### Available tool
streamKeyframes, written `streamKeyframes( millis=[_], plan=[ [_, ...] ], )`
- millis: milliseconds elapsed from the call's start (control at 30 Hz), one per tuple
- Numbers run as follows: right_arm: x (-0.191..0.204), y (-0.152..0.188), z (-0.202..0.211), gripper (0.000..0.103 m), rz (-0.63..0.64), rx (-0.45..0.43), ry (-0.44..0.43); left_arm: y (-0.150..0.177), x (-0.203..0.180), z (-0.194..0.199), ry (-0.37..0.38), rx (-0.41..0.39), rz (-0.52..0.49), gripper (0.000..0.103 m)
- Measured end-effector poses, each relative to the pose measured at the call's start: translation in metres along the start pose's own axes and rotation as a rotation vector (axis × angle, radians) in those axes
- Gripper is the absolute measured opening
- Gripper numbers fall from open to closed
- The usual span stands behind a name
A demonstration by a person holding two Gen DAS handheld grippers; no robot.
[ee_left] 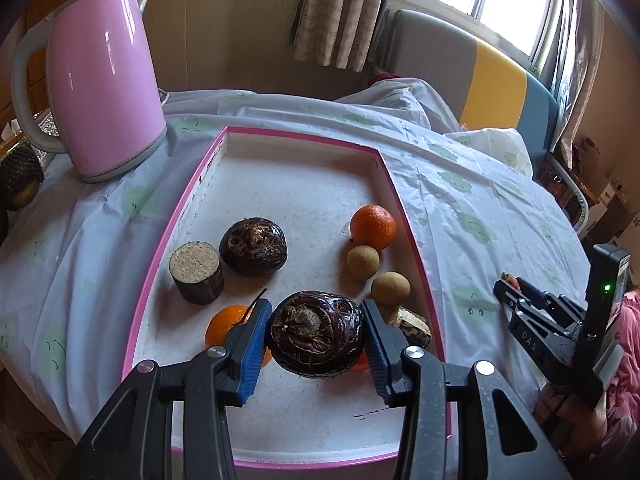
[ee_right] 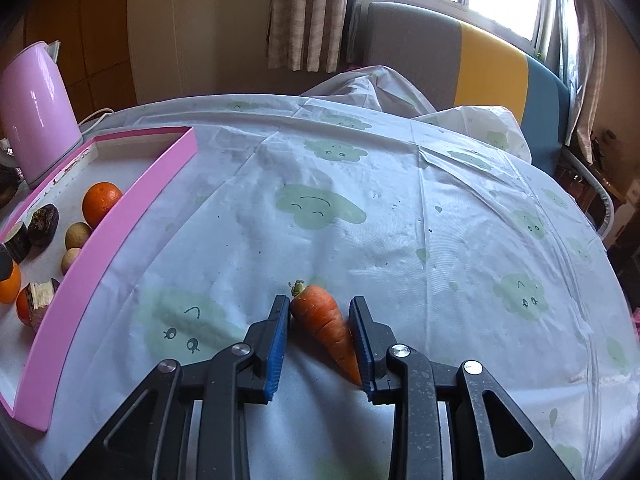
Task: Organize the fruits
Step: 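Carry the dark brown bulb into the tray with the left tool and release it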
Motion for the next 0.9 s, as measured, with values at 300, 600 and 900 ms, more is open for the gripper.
streamKeyframes(
  millis=[300,600,900],
  plan=[
    [-0.001,0.0,0.0,0.031,0.001,-0.003,0.002,-0.007,0.016,0.011,0.016,-0.039,0.033,0.045],
    [0.0,0.0,0.001,0.032,0.007,-0.002,0.007,-0.015,0.022,-0.008,-0.028,-0.001,0.039,0.046],
    [0.0,0.0,0.001,0.032,0.006,-0.002,0.007,-0.012,0.017,-0.015,-0.033,0.021,0.036,0.046]
  ],
)
Point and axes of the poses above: each gripper's, at about its wrist camera, not at the fingertips, and z roughly against the way its jaws point, x to its left, y to its underside, the point moved 4 cm from there along -z, roughly the way its jaws point, and after that the axes turned 11 degrees about -y, right-handed, at the moved point
